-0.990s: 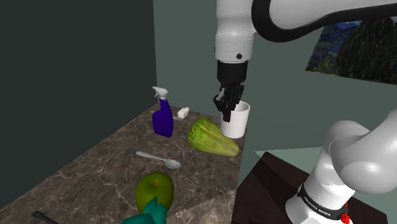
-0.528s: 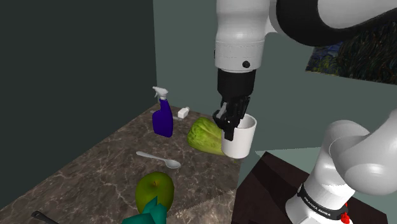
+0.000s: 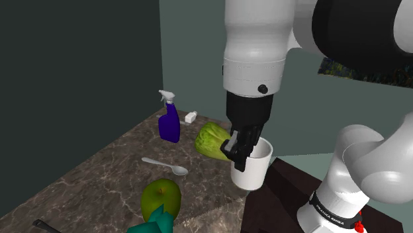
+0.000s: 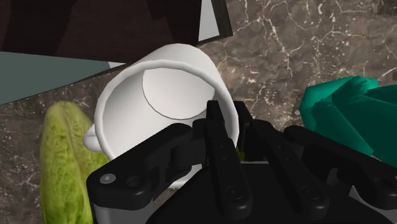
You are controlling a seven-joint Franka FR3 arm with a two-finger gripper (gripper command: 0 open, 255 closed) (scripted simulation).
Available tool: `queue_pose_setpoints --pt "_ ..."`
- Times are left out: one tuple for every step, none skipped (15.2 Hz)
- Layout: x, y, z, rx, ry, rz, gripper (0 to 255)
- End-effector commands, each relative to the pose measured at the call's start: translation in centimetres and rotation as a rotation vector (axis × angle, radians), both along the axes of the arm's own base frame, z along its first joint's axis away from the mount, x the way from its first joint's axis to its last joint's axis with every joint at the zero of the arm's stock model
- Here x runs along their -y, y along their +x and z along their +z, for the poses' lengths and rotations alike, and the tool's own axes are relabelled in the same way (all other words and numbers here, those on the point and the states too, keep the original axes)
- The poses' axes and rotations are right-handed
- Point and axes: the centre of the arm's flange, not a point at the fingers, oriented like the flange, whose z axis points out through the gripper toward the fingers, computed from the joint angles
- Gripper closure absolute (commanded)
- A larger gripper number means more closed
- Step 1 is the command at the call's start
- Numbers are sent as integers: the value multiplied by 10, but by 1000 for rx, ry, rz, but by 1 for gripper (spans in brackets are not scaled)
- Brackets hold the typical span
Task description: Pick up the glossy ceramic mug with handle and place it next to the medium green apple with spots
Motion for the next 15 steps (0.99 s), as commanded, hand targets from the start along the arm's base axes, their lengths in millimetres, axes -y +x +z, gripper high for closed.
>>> queue_pose_setpoints --pt "0 -1 -10 0 0 0 255" --pt "0 -1 -15 0 0 0 255" --pt "0 -1 -20 0 0 0 255" --pt "0 -1 -26 0 0 0 255" --pt "0 -1 -31 0 0 0 255" --pt "0 -1 -36 0 0 0 255" --pt "0 -1 -42 0 0 0 255" --pt "0 -1 -47 0 0 0 255" --pt "0 -1 -52 0 0 0 255" --pt "0 -1 -57 0 0 0 255" --pt "0 -1 -63 0 0 0 255" --pt "0 -1 -68 0 0 0 255" --pt "0 -1 -73 0 0 0 255" --pt "0 -1 -78 0 0 0 255" --pt "0 -1 -84 0 0 0 255"
